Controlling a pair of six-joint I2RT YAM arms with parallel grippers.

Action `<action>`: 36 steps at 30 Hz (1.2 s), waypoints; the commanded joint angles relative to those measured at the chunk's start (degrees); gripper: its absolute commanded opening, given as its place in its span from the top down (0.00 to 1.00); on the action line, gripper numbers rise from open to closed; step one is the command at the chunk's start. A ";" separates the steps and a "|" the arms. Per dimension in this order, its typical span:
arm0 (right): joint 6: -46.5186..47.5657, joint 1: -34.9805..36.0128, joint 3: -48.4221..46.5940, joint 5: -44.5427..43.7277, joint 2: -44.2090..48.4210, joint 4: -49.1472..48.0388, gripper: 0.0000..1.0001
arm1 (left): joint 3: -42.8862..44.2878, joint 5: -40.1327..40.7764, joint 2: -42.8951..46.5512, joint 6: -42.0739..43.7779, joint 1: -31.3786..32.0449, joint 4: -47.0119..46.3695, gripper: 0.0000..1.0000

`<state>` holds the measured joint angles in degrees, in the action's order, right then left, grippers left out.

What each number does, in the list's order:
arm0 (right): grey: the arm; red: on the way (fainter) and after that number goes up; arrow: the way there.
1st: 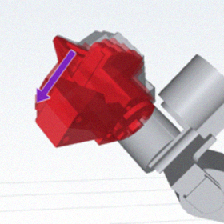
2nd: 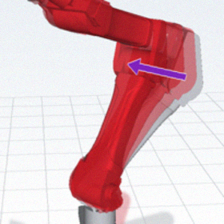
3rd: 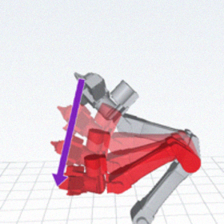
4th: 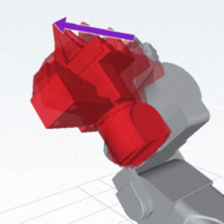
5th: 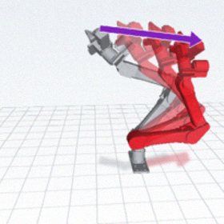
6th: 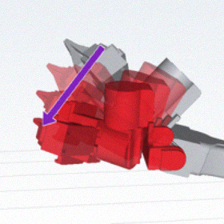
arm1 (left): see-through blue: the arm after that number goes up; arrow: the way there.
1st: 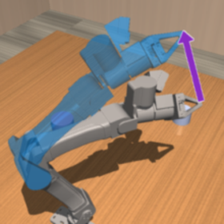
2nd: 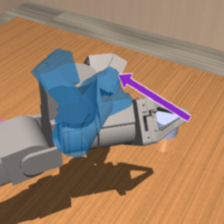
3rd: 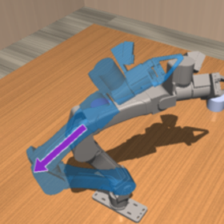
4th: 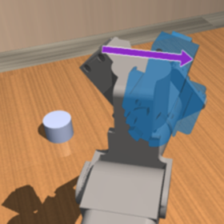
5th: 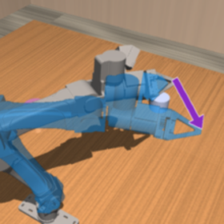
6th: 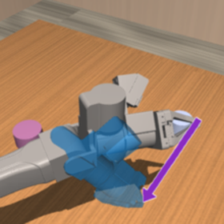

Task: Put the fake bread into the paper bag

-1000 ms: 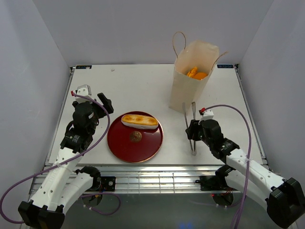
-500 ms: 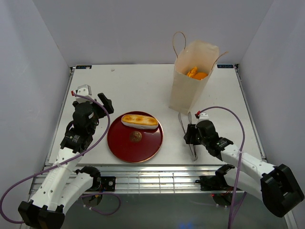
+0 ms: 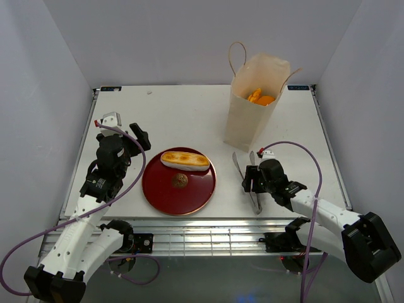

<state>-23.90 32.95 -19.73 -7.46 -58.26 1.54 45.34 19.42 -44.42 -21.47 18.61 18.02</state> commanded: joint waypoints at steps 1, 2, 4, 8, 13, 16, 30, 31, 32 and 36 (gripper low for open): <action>-0.45 -0.25 -1.28 -0.09 -0.01 -1.80 0.32 | -0.08 -0.52 0.39 0.12 0.29 0.17 0.02; -0.45 -0.17 -1.28 -0.09 -0.10 -1.63 0.32 | -0.08 -0.61 0.30 0.12 0.29 0.17 0.02; -0.45 -0.25 -1.45 -0.09 -0.27 -1.63 0.32 | -0.08 -0.61 0.30 0.12 0.29 0.17 0.02; -0.18 -0.25 -1.81 -0.01 -0.80 -1.63 0.28 | -0.08 -0.70 0.22 0.12 0.29 0.17 0.02; 0.17 -0.17 -2.51 0.26 -0.98 0.74 0.25 | -0.08 -0.70 0.13 0.12 0.29 0.08 0.02; 0.26 -0.25 -2.95 0.43 -0.63 1.53 0.23 | -0.08 -0.70 0.13 0.12 0.29 0.08 0.02; 3.06 -0.25 -10.58 -0.09 2.80 9.53 0.18 | -0.17 -0.44 -0.22 0.20 0.29 0.08 0.02; 3.85 -0.25 -11.21 -0.96 3.06 9.97 0.18 | -0.25 -0.35 -0.22 0.20 0.29 0.00 0.02; 4.12 -0.17 -11.82 -1.84 3.24 11.10 0.17 | -0.25 -0.35 -0.22 0.20 0.29 0.00 0.02; 5.27 -0.17 -16.74 -7.29 3.33 15.06 0.16 | -0.34 -0.35 -0.57 0.20 0.37 0.08 0.02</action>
<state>-20.69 32.95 -32.10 -9.91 -55.86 13.13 45.34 19.20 -44.77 -21.45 18.61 18.00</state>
